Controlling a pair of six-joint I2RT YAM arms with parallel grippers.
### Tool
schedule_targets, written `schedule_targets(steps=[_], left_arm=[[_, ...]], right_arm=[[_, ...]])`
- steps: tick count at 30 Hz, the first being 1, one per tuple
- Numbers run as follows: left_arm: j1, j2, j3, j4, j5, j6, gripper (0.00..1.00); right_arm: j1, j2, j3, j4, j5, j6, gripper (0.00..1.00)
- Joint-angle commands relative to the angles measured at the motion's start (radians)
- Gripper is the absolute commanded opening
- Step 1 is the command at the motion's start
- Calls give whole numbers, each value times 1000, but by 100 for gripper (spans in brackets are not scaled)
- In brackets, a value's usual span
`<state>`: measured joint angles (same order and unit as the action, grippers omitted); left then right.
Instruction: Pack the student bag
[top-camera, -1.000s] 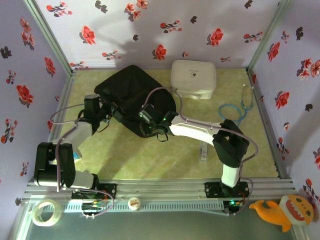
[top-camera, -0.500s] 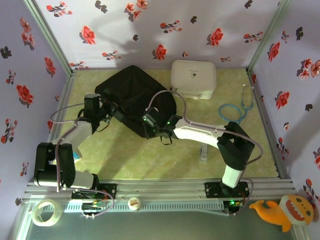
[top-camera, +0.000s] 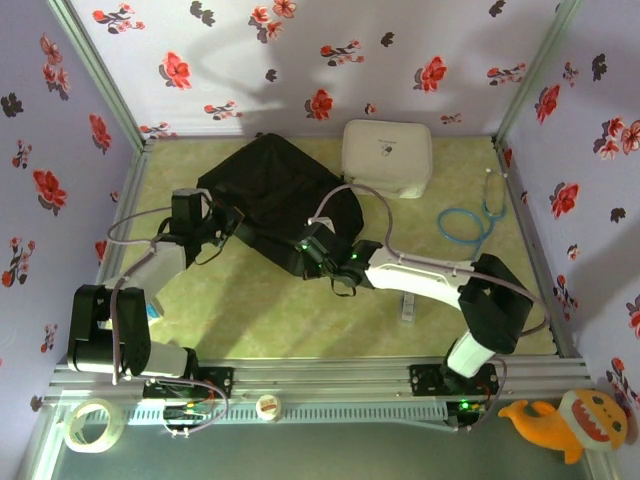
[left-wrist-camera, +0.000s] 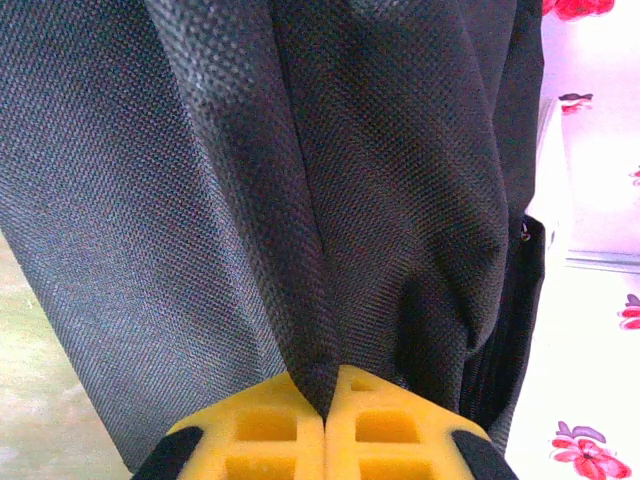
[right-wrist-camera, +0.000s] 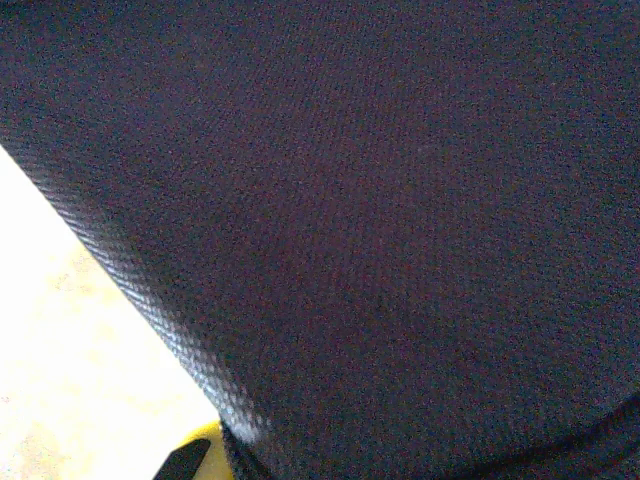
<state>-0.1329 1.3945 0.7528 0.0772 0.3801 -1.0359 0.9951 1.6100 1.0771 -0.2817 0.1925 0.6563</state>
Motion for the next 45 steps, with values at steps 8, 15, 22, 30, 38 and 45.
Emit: schedule_targets(steps=[8, 15, 22, 30, 38, 45], left_arm=[[29, -14, 30, 36, -101, 37, 0], [28, -22, 35, 26, -94, 49, 0], [24, -22, 34, 47, -73, 27, 0], [24, -29, 39, 39, -67, 23, 0], [22, -31, 40, 38, -67, 19, 0], [23, -32, 47, 27, -67, 28, 0]], right_arm=[[-21, -100, -56, -68, 61, 54, 3], [-20, -120, -102, -62, 79, 45, 3], [2, -27, -23, -84, -19, -107, 30], [81, 81, 98, -130, 202, -192, 34], [107, 205, 225, -159, 301, -226, 29], [109, 234, 245, -193, 361, -204, 11]])
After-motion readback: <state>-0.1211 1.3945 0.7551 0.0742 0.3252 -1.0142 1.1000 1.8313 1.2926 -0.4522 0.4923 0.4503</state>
